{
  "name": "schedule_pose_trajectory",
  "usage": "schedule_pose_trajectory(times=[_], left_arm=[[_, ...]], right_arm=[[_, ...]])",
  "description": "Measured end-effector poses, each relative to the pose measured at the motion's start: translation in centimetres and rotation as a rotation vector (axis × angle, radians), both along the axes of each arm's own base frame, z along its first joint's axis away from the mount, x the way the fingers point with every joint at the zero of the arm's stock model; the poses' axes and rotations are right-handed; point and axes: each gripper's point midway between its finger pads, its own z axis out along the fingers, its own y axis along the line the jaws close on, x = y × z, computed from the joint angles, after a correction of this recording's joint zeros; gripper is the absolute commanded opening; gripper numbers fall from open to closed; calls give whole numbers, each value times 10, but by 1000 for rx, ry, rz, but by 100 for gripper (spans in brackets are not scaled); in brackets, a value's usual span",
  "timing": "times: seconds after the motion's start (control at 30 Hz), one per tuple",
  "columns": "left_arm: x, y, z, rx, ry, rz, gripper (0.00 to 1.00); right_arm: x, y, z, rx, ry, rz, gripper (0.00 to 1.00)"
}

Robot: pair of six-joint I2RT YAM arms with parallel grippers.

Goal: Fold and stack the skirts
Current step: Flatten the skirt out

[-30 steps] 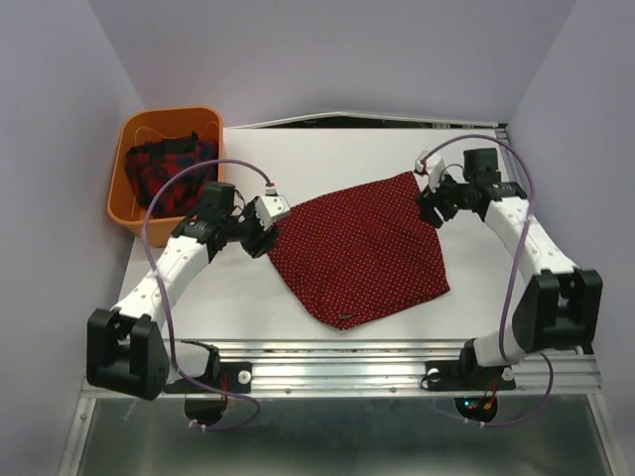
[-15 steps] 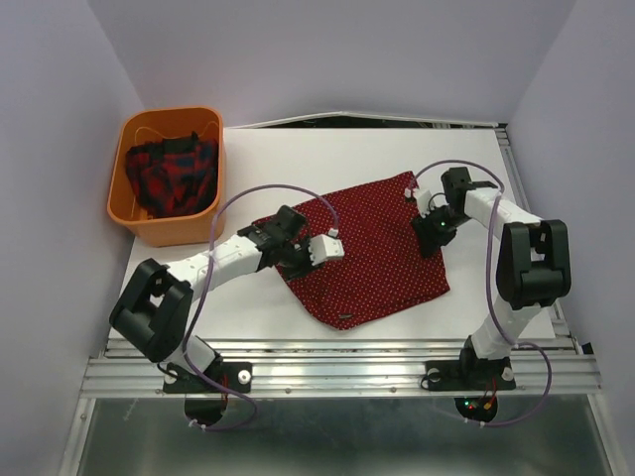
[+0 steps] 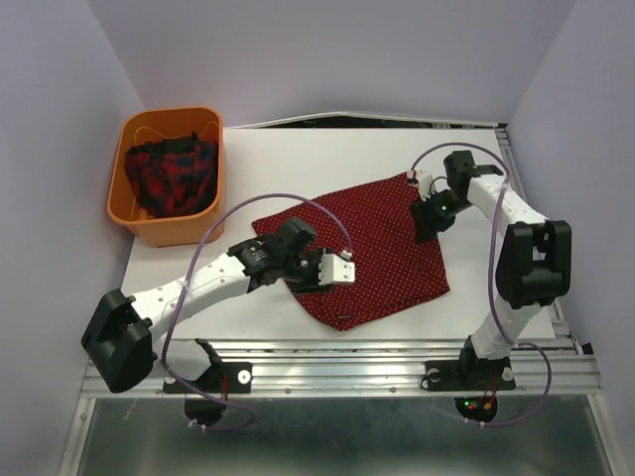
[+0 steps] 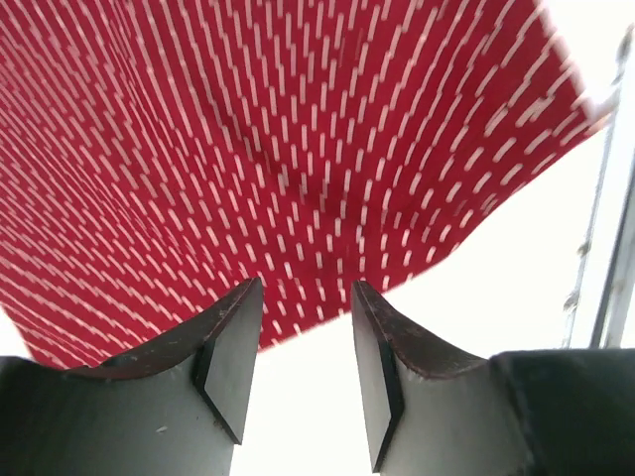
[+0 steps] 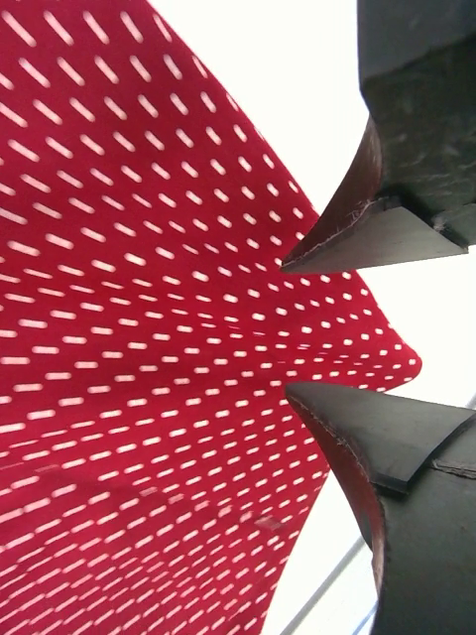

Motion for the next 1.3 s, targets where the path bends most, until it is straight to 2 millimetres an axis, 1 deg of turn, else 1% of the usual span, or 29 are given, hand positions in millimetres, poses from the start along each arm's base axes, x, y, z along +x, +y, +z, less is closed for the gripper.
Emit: schedule_pose_trajectory(times=[0.07,0.1,0.17,0.23,0.37,0.43,0.53,0.7,0.73,0.77,0.83,0.87,0.93,0.97,1.03,1.07,1.13,1.3], left_arm=[[-5,-17,16,-44,-21,-49,56],[-8,-24,19,-56,-21,-72,57],[-16,-33,17,-53,-13,-115,59],[-24,-37,6,-25,9,-158,61],[-40,-41,-20,50,48,-239,62],[-46,-42,-28,77,65,-274,63],[-54,-47,-35,104,84,-326,64],[-63,-53,-46,133,90,-388,62],[-66,-53,-50,146,96,-400,60],[-67,-53,-55,156,102,-408,53],[-68,-53,-61,174,107,-420,43],[-68,-52,-64,180,111,-421,31],[-67,-52,-66,188,108,-427,21],[-67,-52,-66,189,106,-427,11],[-67,-52,-66,188,102,-431,2],[-67,-52,-66,188,102,-433,0],[-69,-51,-63,188,99,-439,0],[-76,-50,-38,149,57,-464,0]], right_arm=[[10,4,9,22,-23,-15,53],[16,7,13,35,-27,-24,53],[23,9,13,45,-26,-34,53],[25,10,5,49,3,-46,52],[21,9,-19,36,83,-66,52],[18,8,-28,29,112,-72,52],[15,7,-35,20,137,-77,52],[12,5,-38,12,146,-81,52],[11,5,-38,10,149,-82,52],[11,5,-39,9,151,-82,52],[11,4,-40,5,152,-82,52],[10,4,-40,3,152,-83,52],[10,3,-41,-3,152,-83,52],[10,3,-41,-5,153,-84,52],[9,2,-42,-9,154,-84,52],[9,2,-42,-10,155,-84,52],[8,1,-44,-13,159,-85,53],[8,0,-44,-22,156,-86,54]])
